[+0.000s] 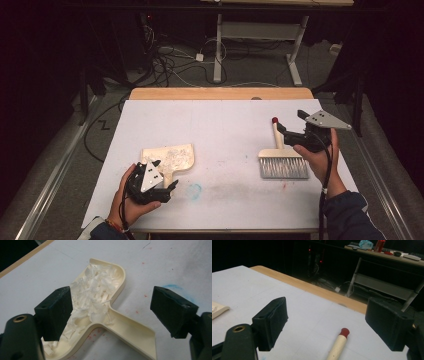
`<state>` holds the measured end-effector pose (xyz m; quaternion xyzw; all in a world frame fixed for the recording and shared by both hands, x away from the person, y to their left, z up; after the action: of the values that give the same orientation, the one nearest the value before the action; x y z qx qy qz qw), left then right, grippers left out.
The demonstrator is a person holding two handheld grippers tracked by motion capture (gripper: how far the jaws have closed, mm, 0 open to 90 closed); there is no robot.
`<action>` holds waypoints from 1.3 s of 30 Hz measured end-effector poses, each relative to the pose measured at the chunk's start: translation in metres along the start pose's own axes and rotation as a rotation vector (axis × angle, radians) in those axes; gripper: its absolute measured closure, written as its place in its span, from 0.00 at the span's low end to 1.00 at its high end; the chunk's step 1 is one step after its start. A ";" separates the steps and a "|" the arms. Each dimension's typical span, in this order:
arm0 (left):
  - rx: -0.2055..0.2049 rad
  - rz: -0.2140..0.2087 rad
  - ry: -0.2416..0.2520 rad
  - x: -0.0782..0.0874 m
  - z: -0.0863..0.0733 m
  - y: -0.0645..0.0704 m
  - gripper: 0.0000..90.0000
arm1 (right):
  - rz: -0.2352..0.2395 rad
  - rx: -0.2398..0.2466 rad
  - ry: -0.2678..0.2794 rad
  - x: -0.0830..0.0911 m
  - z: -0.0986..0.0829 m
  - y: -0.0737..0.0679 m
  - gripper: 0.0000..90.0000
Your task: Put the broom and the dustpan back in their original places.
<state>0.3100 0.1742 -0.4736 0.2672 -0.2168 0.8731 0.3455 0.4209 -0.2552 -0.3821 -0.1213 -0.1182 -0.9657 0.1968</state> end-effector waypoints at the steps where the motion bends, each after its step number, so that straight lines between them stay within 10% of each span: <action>1: -0.002 0.000 -0.002 0.000 0.000 0.000 0.19 | 0.003 0.001 0.002 0.002 0.001 -0.002 0.21; 39: -0.021 -0.003 -0.017 -0.001 -0.001 0.002 0.19 | 0.037 0.116 0.042 0.058 -0.002 -0.026 0.21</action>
<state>0.3088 0.1727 -0.4752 0.2712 -0.2284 0.8681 0.3475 0.3586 -0.2526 -0.3720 -0.0914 -0.1675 -0.9557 0.2239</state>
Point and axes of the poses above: each handheld gripper's, and its own axes: x roughly backward along the jaws, z roughly out of its top, y roughly to its right, the point moved 3 cm from there along -x, roughly forward along the jaws, and after that the axes turned 5 degrees about -z, right-handed, at the moved point
